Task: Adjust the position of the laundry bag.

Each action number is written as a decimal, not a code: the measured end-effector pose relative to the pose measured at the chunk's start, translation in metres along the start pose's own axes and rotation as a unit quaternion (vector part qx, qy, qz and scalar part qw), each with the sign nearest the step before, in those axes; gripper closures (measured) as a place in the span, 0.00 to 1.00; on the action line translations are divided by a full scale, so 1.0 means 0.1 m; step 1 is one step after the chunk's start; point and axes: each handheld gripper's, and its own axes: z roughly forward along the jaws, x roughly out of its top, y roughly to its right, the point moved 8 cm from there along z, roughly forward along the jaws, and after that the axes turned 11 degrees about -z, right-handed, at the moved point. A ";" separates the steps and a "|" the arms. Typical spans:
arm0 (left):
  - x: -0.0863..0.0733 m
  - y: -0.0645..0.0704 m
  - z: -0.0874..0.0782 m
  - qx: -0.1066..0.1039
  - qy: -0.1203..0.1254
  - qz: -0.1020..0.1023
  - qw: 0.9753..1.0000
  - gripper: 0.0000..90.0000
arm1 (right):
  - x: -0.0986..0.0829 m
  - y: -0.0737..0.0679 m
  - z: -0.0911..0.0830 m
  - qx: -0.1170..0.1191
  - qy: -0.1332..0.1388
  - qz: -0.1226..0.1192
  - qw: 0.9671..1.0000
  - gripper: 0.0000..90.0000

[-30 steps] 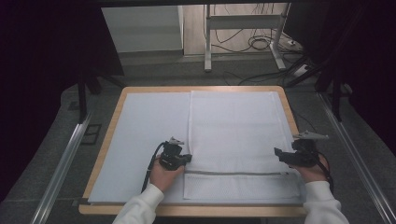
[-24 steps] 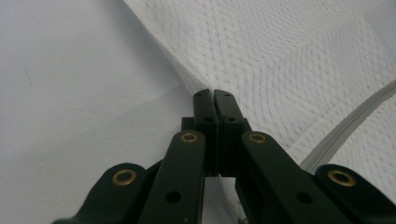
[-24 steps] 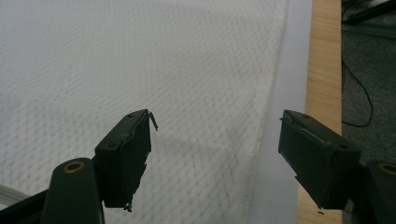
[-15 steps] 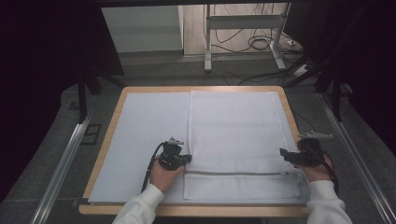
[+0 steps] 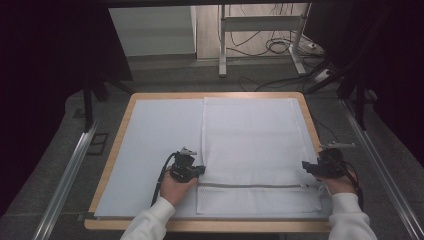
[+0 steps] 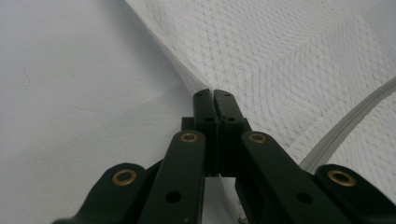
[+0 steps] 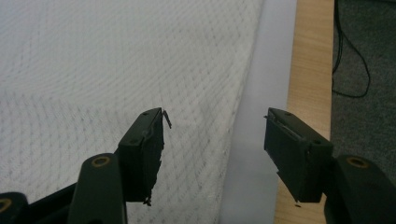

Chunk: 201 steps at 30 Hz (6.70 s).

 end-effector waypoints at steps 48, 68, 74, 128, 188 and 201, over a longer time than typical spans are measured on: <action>0.01 -0.02 -0.05 -0.006 0.001 -0.001 1.000 1.00 | -0.08 -0.07 0.14 0.046 -0.022 0.012 0.999 0.96; 0.01 -0.14 -0.16 -0.006 0.007 -0.011 1.000 1.00 | -0.02 -0.17 0.15 0.066 -0.009 0.016 0.998 0.97; 0.01 -0.19 -0.19 -0.005 0.009 -0.014 1.000 1.00 | 0.01 -0.25 0.16 0.068 -0.009 0.008 0.998 0.97; -0.08 -0.66 -0.57 -0.003 0.011 -0.045 0.999 1.00 | 0.19 -0.74 0.26 0.120 0.008 -0.021 0.993 0.97; -0.23 -1.10 -0.74 0.020 0.007 -0.074 0.997 0.98 | 0.28 -1.15 0.39 0.161 0.009 -0.059 0.985 0.97; -0.04 -0.87 -0.90 0.022 0.060 -0.030 0.998 0.45 | 0.32 -1.06 0.31 0.144 0.041 -0.060 0.987 0.48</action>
